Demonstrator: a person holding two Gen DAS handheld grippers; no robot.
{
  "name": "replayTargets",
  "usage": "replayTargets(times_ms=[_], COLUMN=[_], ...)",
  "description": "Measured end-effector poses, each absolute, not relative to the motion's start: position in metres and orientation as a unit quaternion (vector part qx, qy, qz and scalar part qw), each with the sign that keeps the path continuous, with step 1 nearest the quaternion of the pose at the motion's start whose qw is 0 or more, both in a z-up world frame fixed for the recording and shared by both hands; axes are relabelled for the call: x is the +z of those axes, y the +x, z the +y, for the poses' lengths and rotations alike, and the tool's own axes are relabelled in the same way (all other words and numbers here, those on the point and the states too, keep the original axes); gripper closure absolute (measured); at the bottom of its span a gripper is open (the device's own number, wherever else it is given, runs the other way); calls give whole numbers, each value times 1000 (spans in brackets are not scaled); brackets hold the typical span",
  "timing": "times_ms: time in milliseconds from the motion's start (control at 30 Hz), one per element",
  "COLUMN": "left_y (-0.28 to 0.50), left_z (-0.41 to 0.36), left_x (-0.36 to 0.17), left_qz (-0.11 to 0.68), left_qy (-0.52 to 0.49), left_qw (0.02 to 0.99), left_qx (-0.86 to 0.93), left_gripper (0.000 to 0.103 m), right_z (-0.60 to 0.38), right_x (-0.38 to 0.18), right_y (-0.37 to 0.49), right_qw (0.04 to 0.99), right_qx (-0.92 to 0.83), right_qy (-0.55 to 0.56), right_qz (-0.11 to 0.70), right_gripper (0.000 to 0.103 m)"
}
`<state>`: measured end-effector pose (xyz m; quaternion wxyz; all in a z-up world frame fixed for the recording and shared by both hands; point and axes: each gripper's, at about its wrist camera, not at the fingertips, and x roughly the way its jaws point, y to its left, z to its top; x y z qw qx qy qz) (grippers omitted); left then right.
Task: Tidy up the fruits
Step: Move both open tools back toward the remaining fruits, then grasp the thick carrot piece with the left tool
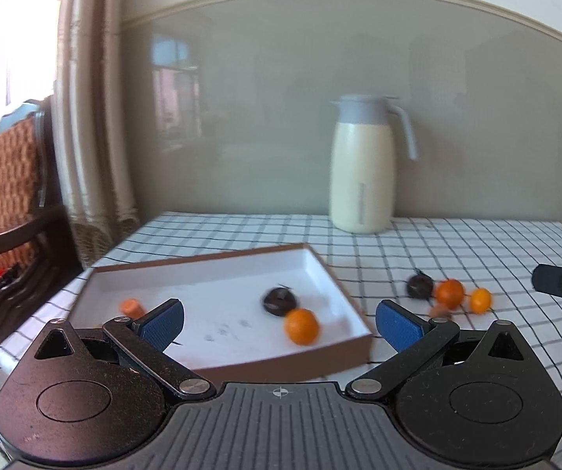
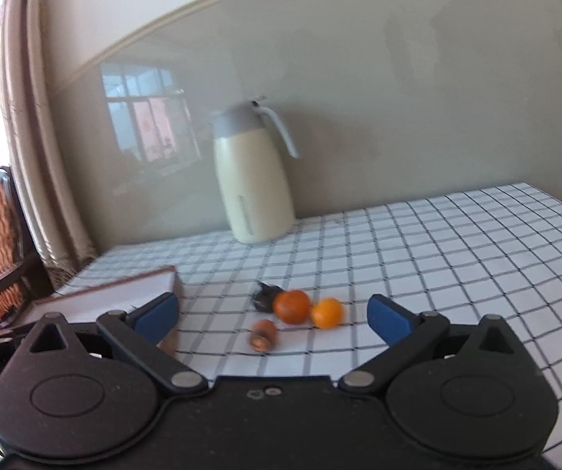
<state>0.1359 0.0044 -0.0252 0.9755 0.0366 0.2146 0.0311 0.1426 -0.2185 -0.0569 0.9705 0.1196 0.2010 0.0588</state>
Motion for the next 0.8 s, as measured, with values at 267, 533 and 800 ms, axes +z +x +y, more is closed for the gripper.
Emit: replayTargets(times_ms=[267,533,800], left_y=[153,172,198], left_z=[-40,-84,-116], left_x=[-44,-61,-79], left_qz=[239,252,272], left_qy=[40,53,50], left_qw=[970,965,958], left_qx=[-19,-55,-72], left_gripper=[0,0,18], right_z=[-241,-268,-284], right_x=[-73,-91,-102], right_y=[145,157,172], right_qw=[971,962,957], right_qx=[16,-1,4], right_qy=[100,119,135], right_qz=[216,244,257], right_gripper=[8,28,47])
